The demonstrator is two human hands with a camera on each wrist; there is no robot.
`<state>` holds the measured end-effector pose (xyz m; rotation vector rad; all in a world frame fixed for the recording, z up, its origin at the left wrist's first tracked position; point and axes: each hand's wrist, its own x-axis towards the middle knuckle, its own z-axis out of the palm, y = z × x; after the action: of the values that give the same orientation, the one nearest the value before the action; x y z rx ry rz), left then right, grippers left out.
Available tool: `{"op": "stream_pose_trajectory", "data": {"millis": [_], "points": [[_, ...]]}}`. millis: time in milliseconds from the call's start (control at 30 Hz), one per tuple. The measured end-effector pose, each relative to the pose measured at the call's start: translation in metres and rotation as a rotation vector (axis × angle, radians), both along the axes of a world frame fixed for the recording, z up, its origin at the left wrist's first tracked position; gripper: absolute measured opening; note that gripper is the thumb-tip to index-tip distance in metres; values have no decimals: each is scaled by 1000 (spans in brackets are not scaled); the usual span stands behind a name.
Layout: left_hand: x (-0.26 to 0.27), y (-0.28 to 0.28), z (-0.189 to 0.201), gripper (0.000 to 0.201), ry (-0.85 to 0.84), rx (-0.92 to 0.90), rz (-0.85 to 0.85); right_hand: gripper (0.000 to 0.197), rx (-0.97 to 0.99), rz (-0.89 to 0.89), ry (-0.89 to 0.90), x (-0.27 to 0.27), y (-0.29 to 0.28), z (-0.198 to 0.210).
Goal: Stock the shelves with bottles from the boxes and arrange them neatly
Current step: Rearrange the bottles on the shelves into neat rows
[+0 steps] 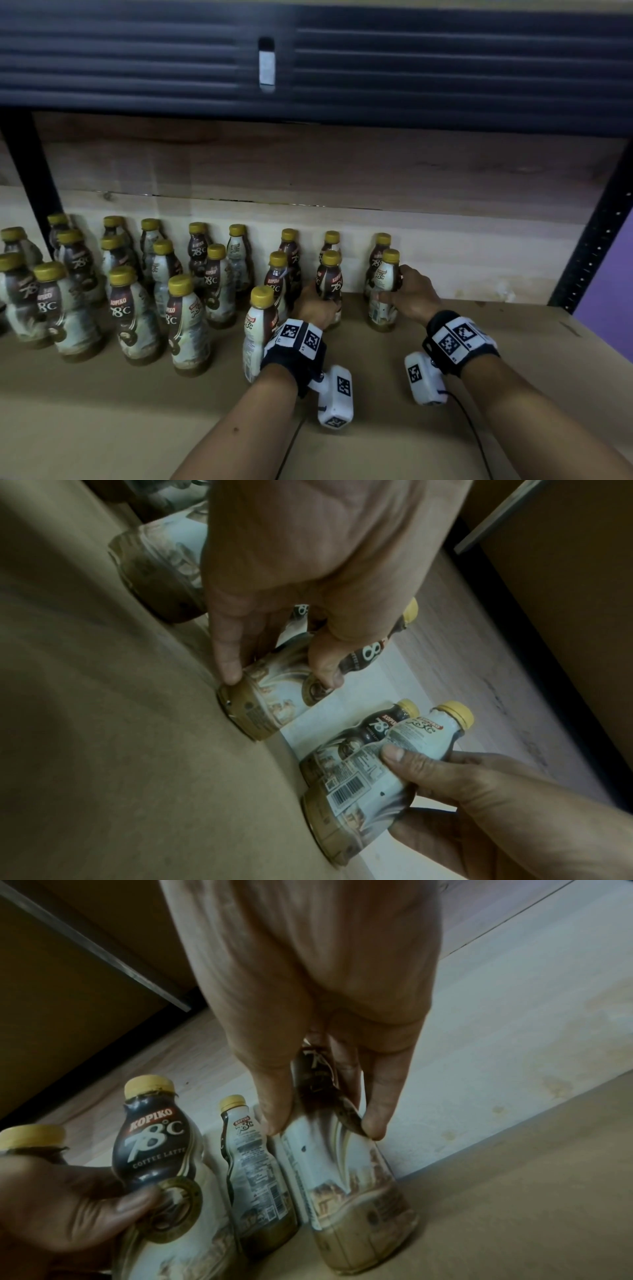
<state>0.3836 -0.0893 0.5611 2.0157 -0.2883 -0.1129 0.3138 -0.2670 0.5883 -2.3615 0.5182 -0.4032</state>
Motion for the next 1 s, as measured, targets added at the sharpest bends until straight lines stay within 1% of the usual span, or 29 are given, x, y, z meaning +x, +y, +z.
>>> {"op": "stream_pose_trajectory", "data": {"millis": [133,267,400,500,600,700,800,833,900,933,1000], "points": [[2,-1,-1,39,-18,-1,-10,53,-4,7,-8,1,0,0],[4,-3,-1,39,-77,54,-38,52,-13,-1,-4,0,1,-2],[4,-4,-3,41,-47,34,-11,50,-20,-27,2,0,2,-3],[5,-3,-3,45,-1,-13,-11,49,-35,-46,8,1,4,-4],[5,-5,-3,41,-38,75,-5,50,-46,-71,9,3,4,-6],[1,-5,0,38,-37,91,-4,50,-67,-81,3,5,4,-9],[-7,-2,5,47,27,44,10,52,-52,-80,1,3,5,-6],[-12,0,10,50,33,13,18,55,-40,-82,-28,0,7,-1],[-24,4,32,53,-58,-52,-2,64,-78,-99,-169,-4,11,15],[-31,9,49,56,-128,-85,-33,64,-117,-111,-276,-7,14,25],[-45,23,94,65,-245,-122,-103,56,-178,-90,-522,-12,26,49]]}}
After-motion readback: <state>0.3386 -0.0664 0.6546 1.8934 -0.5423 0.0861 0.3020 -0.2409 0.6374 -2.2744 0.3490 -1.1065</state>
